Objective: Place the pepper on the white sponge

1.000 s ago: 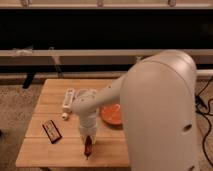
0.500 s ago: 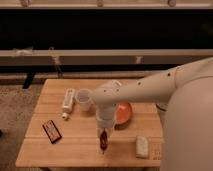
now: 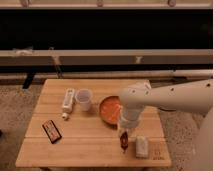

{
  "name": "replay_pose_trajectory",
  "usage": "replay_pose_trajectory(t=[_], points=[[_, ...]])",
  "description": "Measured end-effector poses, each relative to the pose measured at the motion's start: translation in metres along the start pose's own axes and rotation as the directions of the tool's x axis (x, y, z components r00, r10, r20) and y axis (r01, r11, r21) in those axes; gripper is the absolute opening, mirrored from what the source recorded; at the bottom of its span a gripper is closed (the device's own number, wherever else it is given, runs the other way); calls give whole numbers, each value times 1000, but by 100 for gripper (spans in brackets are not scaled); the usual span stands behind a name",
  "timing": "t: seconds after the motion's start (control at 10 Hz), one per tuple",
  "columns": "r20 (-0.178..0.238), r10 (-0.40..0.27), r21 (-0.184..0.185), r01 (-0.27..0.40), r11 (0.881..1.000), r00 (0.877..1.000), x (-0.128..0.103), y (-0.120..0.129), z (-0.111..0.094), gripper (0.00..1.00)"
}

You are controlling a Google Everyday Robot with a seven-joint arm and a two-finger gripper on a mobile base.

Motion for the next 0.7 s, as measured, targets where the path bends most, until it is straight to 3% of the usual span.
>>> replay_pose_trajectory(t=[0.3,0.7], points=[[7,113,-17,-113,993,994,-1,-59,8,16],[-28,169,-16,-170,985,985,-2,-80,35,16]])
